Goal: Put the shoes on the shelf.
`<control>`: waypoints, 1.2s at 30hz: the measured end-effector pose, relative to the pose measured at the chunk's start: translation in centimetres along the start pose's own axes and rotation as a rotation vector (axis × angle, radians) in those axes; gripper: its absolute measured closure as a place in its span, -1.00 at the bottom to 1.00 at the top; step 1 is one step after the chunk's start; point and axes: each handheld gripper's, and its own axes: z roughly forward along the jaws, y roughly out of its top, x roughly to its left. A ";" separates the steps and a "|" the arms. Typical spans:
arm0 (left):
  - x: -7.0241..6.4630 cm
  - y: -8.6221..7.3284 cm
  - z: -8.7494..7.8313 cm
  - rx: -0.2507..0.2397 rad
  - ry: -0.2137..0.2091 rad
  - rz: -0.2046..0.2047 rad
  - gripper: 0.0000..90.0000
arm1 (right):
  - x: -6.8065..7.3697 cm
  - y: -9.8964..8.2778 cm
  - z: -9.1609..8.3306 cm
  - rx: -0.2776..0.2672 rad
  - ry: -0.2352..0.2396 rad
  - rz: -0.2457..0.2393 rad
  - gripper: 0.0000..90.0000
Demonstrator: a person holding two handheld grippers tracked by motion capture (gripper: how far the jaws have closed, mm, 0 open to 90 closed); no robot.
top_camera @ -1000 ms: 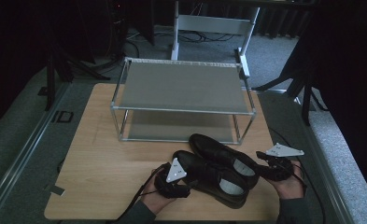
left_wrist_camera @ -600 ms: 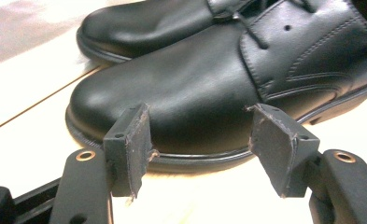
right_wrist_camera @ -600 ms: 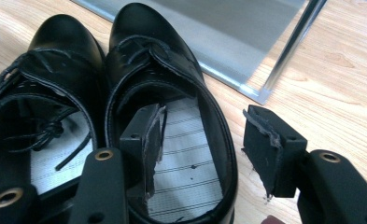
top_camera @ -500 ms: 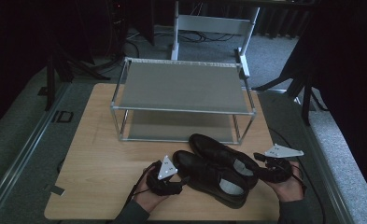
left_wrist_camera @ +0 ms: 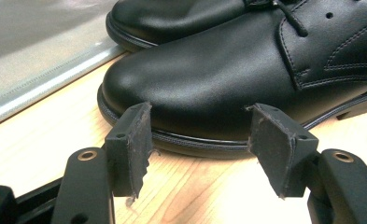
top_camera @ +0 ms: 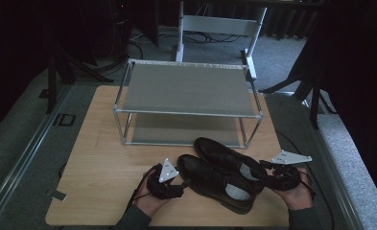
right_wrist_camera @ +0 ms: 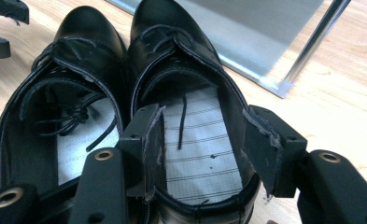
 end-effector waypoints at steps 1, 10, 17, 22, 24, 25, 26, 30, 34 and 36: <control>0.0 0.0 0.0 0.001 0.000 0.000 -0.12 | 0.0 0.0 0.0 0.002 0.004 0.001 0.02; 0.0 0.0 0.0 0.005 0.001 -0.002 -0.12 | 0.3 0.1 -0.1 0.026 0.035 -0.007 -0.02; 0.0 0.0 0.1 0.010 -0.001 0.001 -0.12 | 0.7 0.5 -0.2 0.053 0.051 -0.038 -0.04; 0.0 0.0 0.1 0.008 0.001 -0.001 -0.12 | 0.8 0.9 0.1 0.083 0.072 -0.054 -0.04; 0.1 0.0 0.1 0.007 0.002 0.000 -0.12 | 1.0 1.0 0.2 0.096 0.079 -0.058 -0.04; 0.1 0.0 0.1 0.008 0.003 0.001 -0.12 | 1.0 1.1 0.2 0.105 0.088 -0.061 -0.05; 0.1 0.0 0.1 0.007 0.003 0.000 -0.12 | 1.1 1.2 0.2 0.109 0.091 -0.063 -0.06; 0.1 0.0 0.1 0.010 0.005 0.001 -0.12 | 1.2 1.4 0.2 0.144 0.103 -0.076 -0.09; 0.1 0.0 0.1 0.013 0.004 0.002 -0.12 | 1.5 1.3 0.4 0.198 0.102 -0.091 -0.15; 0.1 0.0 0.1 0.012 0.004 0.001 -0.12 | 1.6 1.3 0.5 0.214 0.101 -0.091 -0.17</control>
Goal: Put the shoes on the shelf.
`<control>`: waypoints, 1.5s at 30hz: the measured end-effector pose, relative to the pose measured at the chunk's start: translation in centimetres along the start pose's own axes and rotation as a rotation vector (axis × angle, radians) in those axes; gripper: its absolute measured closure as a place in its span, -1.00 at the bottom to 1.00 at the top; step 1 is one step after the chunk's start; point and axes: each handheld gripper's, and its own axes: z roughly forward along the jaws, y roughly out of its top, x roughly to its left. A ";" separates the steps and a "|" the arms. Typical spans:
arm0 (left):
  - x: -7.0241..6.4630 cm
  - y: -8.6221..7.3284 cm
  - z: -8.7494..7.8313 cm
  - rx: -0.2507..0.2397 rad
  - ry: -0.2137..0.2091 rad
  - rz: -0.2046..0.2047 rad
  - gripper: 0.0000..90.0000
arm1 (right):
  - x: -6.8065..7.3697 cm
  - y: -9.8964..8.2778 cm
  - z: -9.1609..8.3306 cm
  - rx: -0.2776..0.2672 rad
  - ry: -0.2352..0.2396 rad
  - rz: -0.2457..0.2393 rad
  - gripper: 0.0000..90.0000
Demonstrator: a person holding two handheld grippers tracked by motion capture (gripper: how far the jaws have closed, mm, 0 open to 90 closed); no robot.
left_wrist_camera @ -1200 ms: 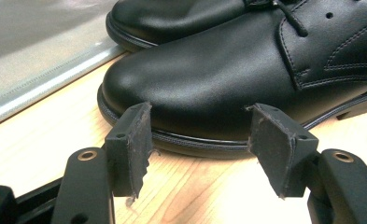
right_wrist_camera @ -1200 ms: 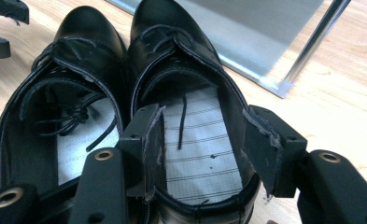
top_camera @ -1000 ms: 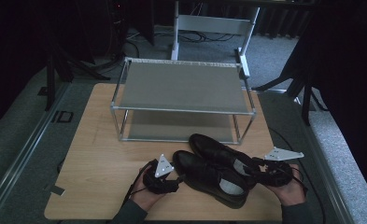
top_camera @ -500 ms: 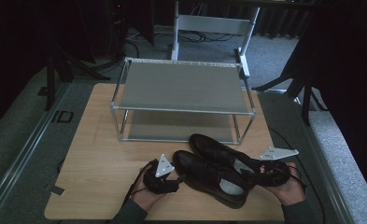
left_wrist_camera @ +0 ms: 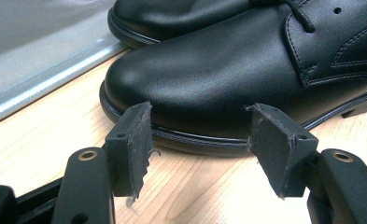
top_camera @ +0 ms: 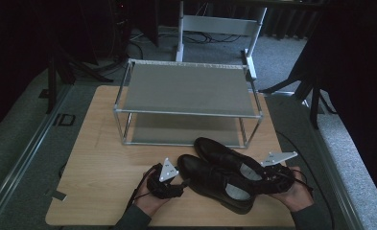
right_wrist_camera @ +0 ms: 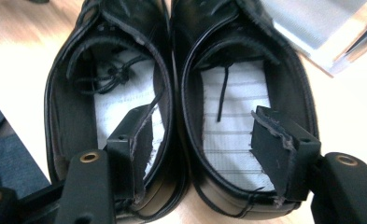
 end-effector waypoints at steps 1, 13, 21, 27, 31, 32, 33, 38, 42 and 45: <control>0.0 0.0 0.0 0.000 0.000 0.000 -0.12 | 0.0 0.0 0.1 0.004 0.002 -0.003 -0.18; 0.0 0.0 0.1 0.002 0.000 0.000 -0.12 | 0.0 0.1 0.7 0.071 0.004 -0.008 -0.21; 0.0 0.0 0.0 0.001 0.000 0.000 -0.12 | 0.1 0.2 1.1 0.112 0.003 -0.021 -0.19; 0.0 0.0 0.0 0.001 0.000 0.000 -0.12 | 0.3 0.4 1.5 0.142 0.010 -0.029 -0.19; 0.0 0.0 0.1 0.001 0.001 0.000 -0.12 | 0.1 0.5 1.7 0.163 0.030 -0.011 -0.18; 0.0 0.0 0.1 0.002 0.000 0.001 -0.12 | 0.1 0.5 1.7 0.168 0.032 -0.008 -0.18; 0.0 0.0 0.1 0.003 0.000 0.002 -0.12 | 0.1 0.5 1.7 0.173 0.032 -0.009 -0.18; -0.1 0.0 0.2 0.004 -0.007 0.004 -0.12 | 0.1 0.7 1.9 0.203 0.030 -0.014 -0.17; -0.2 0.0 0.2 0.009 -0.007 0.009 -0.12 | 0.3 0.7 2.6 0.231 0.026 -0.024 -0.09; -0.2 -0.1 0.2 0.009 -0.005 0.007 -0.12 | 0.5 0.7 3.3 0.256 0.011 -0.038 -0.01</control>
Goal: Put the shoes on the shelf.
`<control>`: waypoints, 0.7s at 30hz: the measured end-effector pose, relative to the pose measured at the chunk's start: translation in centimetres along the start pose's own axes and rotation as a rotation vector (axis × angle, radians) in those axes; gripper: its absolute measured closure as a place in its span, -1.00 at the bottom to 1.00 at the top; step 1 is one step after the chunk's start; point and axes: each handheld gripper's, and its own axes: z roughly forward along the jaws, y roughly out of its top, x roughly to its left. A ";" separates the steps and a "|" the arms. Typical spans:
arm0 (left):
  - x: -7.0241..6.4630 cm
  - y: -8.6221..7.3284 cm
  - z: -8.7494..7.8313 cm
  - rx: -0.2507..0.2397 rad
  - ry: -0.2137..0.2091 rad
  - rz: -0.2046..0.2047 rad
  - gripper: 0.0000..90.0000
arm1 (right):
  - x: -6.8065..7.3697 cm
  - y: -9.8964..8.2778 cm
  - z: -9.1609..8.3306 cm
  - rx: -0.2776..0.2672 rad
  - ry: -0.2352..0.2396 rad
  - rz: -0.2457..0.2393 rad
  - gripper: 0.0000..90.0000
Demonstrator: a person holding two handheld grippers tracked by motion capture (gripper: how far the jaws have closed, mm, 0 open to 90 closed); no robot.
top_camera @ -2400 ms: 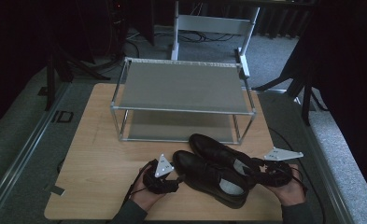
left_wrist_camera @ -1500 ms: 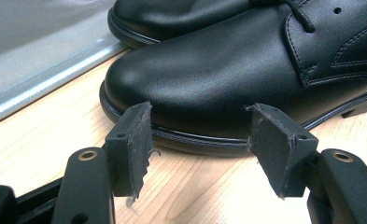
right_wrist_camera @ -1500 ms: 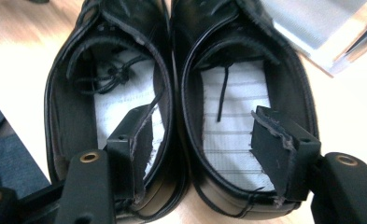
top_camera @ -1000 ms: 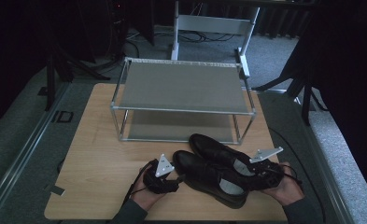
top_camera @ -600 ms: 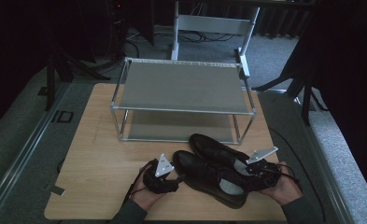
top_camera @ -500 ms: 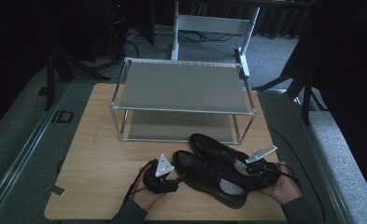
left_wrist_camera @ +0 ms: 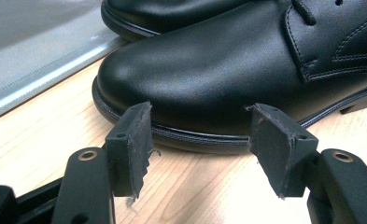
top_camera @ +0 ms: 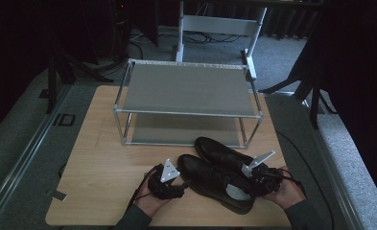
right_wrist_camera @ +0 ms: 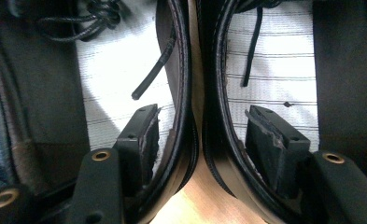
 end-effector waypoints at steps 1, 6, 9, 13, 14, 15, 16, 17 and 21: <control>0.0 0.0 0.0 -0.001 0.000 -0.001 -0.12 | 0.0 0.1 0.1 0.006 0.000 0.001 0.01; 0.0 0.0 0.0 -0.002 -0.001 -0.002 -0.12 | -0.1 0.2 0.1 0.025 0.003 0.007 0.20; 0.0 0.0 0.0 -0.003 -0.001 -0.001 -0.12 | 0.0 0.2 0.2 0.028 0.037 0.004 0.37; 0.0 0.0 -0.1 -0.003 0.000 0.001 -0.12 | 0.0 0.3 0.4 0.036 0.053 0.020 0.53; 0.0 0.0 -0.1 -0.005 0.000 0.000 -0.12 | -0.1 0.4 0.4 0.033 0.054 0.025 0.56; 0.0 0.0 -0.1 -0.005 0.000 0.000 -0.12 | -0.1 0.4 0.4 0.027 0.052 0.032 0.60; 0.0 0.0 -0.1 -0.005 0.000 0.000 -0.12 | -0.1 0.3 0.4 0.019 0.050 0.035 0.64; 0.0 0.0 -0.1 -0.004 -0.001 0.000 -0.12 | -0.1 0.3 0.4 0.011 0.046 0.035 0.68; 0.0 0.0 0.1 0.002 -0.003 0.002 -0.12 | 0.1 0.3 0.4 -0.011 0.021 0.051 0.75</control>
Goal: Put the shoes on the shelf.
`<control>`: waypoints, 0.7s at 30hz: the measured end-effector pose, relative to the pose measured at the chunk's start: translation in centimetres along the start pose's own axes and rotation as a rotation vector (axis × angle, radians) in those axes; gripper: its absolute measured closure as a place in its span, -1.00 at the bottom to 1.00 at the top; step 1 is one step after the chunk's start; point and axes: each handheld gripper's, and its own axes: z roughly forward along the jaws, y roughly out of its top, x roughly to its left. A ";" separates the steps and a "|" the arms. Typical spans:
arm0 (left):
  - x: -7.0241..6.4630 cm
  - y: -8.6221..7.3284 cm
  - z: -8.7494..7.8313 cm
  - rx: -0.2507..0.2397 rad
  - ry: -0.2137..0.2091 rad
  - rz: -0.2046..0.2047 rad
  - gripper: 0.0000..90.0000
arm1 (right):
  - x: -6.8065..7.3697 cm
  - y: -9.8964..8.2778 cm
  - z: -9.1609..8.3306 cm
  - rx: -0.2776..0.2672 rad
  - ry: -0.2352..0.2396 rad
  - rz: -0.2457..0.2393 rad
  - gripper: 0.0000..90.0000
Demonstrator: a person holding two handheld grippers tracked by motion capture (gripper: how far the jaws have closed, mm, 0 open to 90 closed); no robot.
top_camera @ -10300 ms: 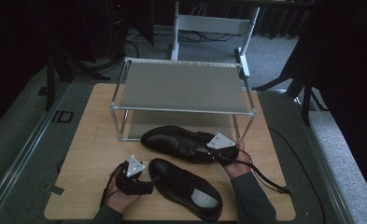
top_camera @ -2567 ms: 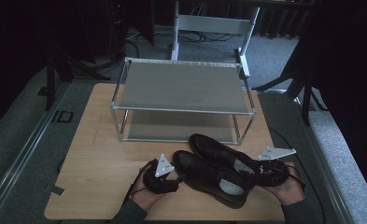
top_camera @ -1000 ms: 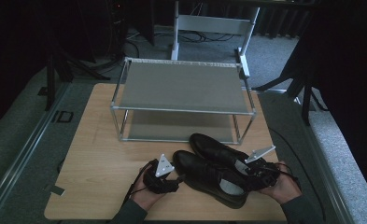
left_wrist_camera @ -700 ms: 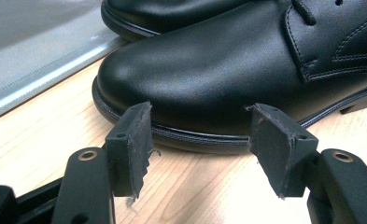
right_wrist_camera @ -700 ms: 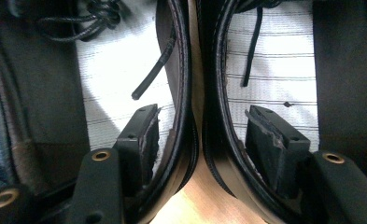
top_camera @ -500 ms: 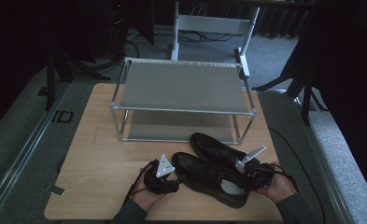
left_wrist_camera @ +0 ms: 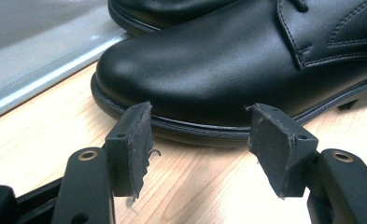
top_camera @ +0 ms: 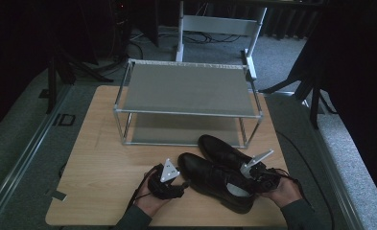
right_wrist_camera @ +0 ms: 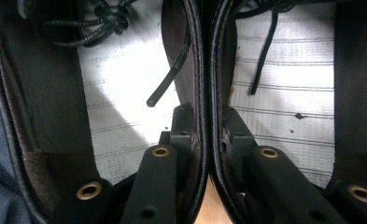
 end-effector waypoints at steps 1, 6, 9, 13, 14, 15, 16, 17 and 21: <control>0.0 0.0 0.0 0.001 -0.001 0.001 -0.12 | 0.0 0.0 0.0 -0.003 -0.002 0.002 0.75; -0.1 0.0 0.1 0.004 -0.004 0.004 -0.12 | 0.3 -0.1 -0.1 -0.031 -0.023 0.011 0.78; 0.0 0.0 0.1 0.000 0.000 0.000 -0.12 | 0.4 -0.2 -0.1 -0.040 -0.028 0.015 0.79; 0.1 0.0 0.0 -0.003 0.003 -0.003 -0.12 | 0.4 -0.2 -0.1 -0.050 -0.024 0.025 0.79; 0.1 0.0 -0.1 -0.003 0.004 -0.004 -0.12 | 0.4 -0.2 -0.2 -0.060 -0.024 0.030 0.78; 0.1 0.0 -0.1 -0.003 0.005 -0.003 -0.12 | 0.4 -0.1 -0.2 -0.064 -0.022 0.032 0.79; 0.1 0.0 -0.1 -0.003 0.005 -0.004 -0.12 | 0.4 -0.1 -0.3 -0.071 -0.022 0.037 0.79; 0.1 0.0 -0.1 -0.004 0.005 -0.003 -0.12 | 0.5 0.0 -0.3 -0.074 -0.020 0.035 0.79; 0.3 0.1 -0.3 -0.008 0.007 -0.008 -0.12 | 0.9 0.4 -0.5 -0.085 -0.026 0.038 0.79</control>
